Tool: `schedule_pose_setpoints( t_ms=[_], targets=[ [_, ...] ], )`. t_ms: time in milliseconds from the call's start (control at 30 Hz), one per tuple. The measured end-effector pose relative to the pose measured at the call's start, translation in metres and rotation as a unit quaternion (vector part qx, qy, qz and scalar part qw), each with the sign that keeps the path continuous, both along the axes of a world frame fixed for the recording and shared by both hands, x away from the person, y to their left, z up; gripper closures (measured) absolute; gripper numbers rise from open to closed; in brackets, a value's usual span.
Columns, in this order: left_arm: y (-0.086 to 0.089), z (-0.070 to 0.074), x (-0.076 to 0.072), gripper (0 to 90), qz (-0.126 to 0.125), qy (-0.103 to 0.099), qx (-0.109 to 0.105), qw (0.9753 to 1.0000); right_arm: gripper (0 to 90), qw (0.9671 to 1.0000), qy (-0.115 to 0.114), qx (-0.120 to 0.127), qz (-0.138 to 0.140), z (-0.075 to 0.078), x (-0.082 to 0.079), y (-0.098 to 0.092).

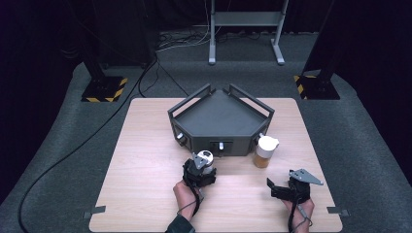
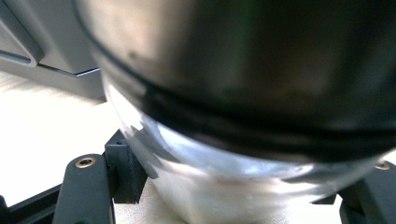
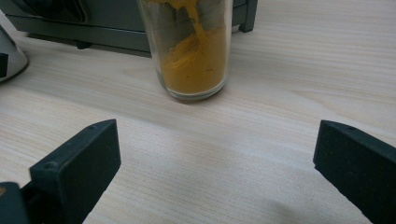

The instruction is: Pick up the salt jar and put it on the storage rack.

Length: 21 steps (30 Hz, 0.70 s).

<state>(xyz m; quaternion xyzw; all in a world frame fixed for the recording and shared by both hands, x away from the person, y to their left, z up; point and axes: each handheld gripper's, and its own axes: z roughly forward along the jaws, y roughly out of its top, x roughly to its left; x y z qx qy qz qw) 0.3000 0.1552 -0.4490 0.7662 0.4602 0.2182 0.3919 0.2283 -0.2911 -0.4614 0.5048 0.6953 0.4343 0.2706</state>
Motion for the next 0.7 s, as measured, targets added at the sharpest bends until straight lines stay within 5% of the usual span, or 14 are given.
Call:
schedule_pose_setpoints(
  t_ms=[300, 700],
  targets=[
    [0.008, 0.003, 0.005, 31.8, -0.029, 0.003, 0.003, 0.9996, 0.0, 1.0, 0.001, -0.001, 0.001, 0.0, 0.0, 0.0],
    [0.022, 0.006, 0.0, 31.8, -0.023, -0.003, -0.008, 0.9997, 0.0, 1.0, 0.002, -0.003, 0.002, 0.001, 0.001, 0.0]
  ],
)
